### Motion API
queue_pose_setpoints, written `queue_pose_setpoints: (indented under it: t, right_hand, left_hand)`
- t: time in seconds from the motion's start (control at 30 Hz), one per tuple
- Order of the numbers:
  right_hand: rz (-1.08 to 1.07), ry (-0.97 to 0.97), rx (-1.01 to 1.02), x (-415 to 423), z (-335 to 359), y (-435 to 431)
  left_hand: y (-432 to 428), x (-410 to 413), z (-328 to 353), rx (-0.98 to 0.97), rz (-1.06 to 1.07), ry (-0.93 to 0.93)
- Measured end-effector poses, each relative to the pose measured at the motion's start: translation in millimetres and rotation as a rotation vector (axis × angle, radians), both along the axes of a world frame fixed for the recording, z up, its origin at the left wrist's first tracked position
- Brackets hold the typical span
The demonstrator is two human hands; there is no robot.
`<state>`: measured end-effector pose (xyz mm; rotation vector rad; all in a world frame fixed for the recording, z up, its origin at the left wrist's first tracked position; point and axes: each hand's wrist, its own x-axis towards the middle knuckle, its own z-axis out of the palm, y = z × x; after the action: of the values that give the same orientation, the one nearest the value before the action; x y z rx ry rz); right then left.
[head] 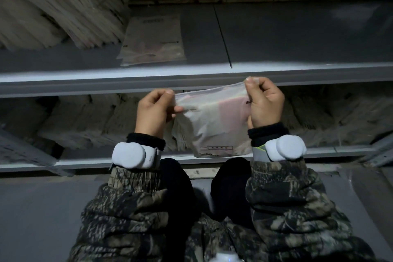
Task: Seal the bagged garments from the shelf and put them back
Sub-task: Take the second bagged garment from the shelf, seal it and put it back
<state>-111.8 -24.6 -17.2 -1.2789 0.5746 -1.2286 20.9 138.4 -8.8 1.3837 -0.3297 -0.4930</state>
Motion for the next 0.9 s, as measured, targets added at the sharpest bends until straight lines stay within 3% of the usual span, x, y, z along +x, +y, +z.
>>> queue_pose_setpoints:
  t: [0.3,0.5,0.6,0.77,0.9]
  right_hand:
    - [-0.032,0.038,-0.198,6.0,18.1,26.6]
    - [-0.001,0.06,-0.354,6.1,35.7,42.4]
    - [-0.024,0.083,-0.453,4.5,42.7,46.2]
    - [0.015,0.187,-0.556,7.3,46.3,57.3]
    - [0.007,0.141,-0.557,7.0,55.6,63.7]
  left_hand:
    - [0.3,4.2,-7.5,-0.235,-0.009,0.547]
    - [8.3,2.7,-9.2,-0.003,-0.393,0.648]
    - [8.8,2.6,-8.7,0.004,-0.487,0.681]
    - [-5.5,-10.4,-4.5,-0.34,-0.254,0.713]
    - [-12.0,-9.9,-0.1,-0.502,-0.233,0.649]
